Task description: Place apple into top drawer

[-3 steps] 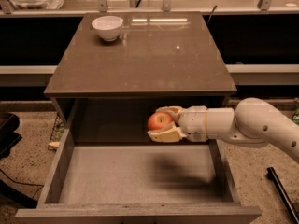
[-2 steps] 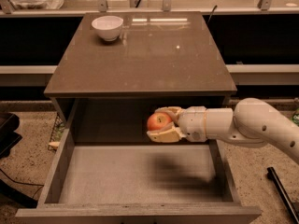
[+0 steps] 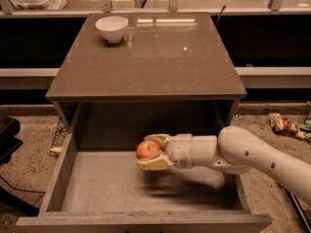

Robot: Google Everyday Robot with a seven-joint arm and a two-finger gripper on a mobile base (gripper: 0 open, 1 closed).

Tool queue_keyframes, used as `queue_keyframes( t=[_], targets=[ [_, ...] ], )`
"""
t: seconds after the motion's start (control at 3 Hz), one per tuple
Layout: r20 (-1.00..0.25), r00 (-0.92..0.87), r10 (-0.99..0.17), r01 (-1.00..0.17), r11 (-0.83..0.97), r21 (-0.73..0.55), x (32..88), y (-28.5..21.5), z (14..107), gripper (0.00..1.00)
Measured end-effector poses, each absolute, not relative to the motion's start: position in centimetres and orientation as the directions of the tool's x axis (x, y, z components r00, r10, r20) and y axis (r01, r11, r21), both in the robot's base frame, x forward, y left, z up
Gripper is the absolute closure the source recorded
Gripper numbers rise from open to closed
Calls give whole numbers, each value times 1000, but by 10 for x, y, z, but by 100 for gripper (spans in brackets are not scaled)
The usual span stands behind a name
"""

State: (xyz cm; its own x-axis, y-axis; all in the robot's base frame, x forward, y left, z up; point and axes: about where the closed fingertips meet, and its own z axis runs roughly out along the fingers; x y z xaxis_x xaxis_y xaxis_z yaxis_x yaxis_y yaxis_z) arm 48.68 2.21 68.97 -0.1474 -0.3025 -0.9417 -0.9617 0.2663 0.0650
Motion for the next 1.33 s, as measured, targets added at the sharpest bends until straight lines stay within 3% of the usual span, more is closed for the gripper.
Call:
queue_keyframes(
  t=[0.33, 1.33],
  targets=[
    [-933, -189, -308, -964, 239, 116, 474, 45, 648, 100],
    [-933, -188, -308, -966, 229, 119, 472, 50, 647, 30]
  ],
)
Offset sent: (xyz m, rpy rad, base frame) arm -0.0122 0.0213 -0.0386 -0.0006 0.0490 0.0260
